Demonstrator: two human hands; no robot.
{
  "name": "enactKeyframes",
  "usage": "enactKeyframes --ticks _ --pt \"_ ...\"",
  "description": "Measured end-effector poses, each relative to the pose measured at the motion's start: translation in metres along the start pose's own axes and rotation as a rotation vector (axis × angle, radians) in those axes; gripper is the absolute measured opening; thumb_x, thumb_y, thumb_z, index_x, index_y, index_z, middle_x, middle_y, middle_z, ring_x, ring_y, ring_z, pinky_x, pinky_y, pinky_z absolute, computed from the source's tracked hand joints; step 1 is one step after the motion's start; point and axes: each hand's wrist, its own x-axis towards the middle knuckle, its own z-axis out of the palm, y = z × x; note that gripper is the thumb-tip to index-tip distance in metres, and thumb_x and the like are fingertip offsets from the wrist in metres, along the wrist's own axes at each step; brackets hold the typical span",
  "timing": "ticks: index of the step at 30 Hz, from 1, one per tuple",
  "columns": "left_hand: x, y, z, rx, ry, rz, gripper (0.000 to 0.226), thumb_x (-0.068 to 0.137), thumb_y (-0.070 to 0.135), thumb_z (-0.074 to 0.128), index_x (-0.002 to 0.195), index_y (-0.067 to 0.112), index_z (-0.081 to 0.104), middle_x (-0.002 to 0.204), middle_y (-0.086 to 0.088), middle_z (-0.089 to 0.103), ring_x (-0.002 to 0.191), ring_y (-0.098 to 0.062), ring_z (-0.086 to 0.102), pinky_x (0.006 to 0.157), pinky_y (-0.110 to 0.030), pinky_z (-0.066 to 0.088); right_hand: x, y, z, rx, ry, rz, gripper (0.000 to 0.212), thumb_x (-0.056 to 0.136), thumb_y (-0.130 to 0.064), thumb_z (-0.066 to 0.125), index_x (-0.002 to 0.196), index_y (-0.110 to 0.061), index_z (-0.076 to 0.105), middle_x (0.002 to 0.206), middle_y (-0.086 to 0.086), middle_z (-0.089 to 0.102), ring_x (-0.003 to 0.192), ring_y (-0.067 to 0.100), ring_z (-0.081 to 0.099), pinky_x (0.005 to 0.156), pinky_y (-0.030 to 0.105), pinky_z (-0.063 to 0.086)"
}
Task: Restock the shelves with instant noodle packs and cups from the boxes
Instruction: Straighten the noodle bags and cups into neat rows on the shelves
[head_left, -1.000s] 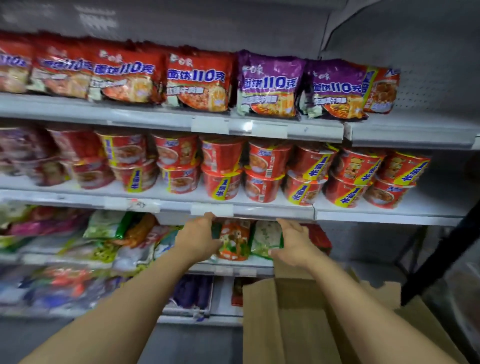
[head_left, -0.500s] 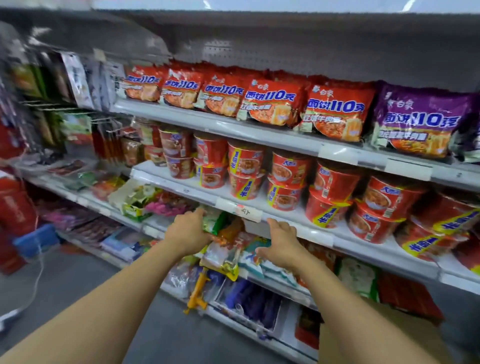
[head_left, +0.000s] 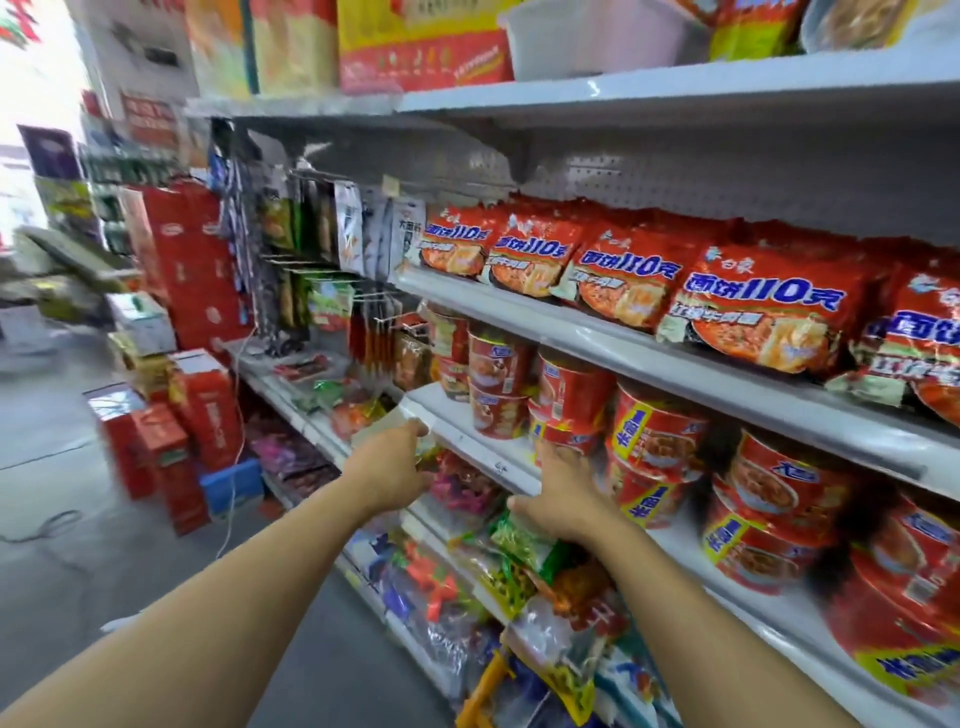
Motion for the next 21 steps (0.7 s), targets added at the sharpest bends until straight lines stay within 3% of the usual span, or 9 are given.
enactKeyframes --ticks 8,15,18,21 --pt "0.073 -0.053 -0.036 0.024 0.082 -0.027 0.061 0.086 0.03 0.065 0.139 0.016 0.038 0.132 -0.01 0.054 0.12 -0.029 0.052 0.095 -0.038 0.045 0.087 -0.054 0.0 0.0 0.037 -0.126 0.091 0.084 -0.039 0.065 0.152 -0.024 0.007 0.154 0.007 0.018 0.139 0.031 0.017 0.114 0.043 0.024" --pt "0.162 -0.112 -0.07 0.022 0.073 0.059 0.068 0.085 0.03 0.067 0.141 0.014 0.033 0.128 -0.009 0.057 0.115 -0.029 0.055 0.091 -0.04 0.048 0.167 -0.114 0.004 0.013 0.136 -0.074 0.082 0.083 -0.037 0.065 0.148 -0.02 0.018 0.15 0.007 0.027 0.136 0.03 0.022 0.111 0.045 0.03" --pt "0.202 -0.135 -0.092 0.015 0.058 0.122 0.066 0.084 0.029 0.068 0.139 0.016 0.035 0.124 -0.01 0.059 0.111 -0.03 0.057 0.089 -0.04 0.05 0.199 -0.144 0.005 0.026 0.158 -0.017 0.084 0.085 -0.037 0.065 0.15 -0.021 0.014 0.155 0.004 0.019 0.141 0.03 0.014 0.115 0.045 0.022" --pt "0.238 -0.15 -0.117 0.031 0.036 0.202 0.063 0.084 0.027 0.068 0.138 0.017 0.038 0.124 -0.011 0.059 0.112 -0.03 0.056 0.091 -0.04 0.049 0.227 -0.173 0.0 0.047 0.242 -0.001 0.079 0.083 -0.037 0.067 0.146 -0.024 0.022 0.15 0.004 0.027 0.137 0.028 0.022 0.112 0.045 0.028"
